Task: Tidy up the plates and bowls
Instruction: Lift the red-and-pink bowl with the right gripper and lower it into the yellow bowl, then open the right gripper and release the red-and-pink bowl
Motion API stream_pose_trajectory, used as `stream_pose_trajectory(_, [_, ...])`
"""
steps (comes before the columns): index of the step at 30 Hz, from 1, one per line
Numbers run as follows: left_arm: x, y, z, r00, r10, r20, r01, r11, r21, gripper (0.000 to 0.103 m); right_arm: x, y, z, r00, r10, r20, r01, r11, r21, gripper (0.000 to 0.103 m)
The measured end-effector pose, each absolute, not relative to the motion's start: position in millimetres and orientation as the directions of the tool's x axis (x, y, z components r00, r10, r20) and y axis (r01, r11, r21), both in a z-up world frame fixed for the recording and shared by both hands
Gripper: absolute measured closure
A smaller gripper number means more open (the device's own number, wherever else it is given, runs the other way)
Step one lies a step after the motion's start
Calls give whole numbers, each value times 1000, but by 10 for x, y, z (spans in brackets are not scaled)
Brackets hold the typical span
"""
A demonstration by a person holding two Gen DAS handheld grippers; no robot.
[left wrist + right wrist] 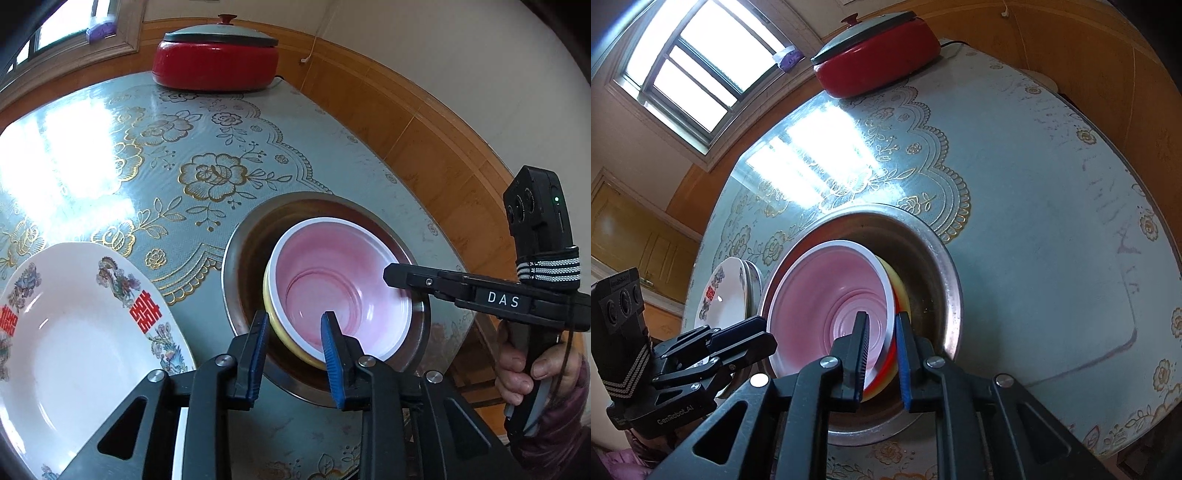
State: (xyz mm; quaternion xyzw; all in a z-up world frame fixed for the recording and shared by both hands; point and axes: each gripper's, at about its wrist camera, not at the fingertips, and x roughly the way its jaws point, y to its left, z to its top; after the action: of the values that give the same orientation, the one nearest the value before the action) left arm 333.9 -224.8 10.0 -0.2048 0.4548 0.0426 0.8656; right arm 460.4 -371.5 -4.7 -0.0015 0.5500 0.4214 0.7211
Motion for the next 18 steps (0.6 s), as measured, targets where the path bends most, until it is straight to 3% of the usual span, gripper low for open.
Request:
stream_pose_trajectory(2, [3305,-2247,138,599,-98,-795,-258,916,-308,67,4599,-3720,-30,49,601,-798,-612,649,451,81])
stream_pose_trajectory(18, [3094,-2034,75,612,-52,-789,-319,897,-307,66,4854,-3987,20,172,579,-797,-561,723,403,81])
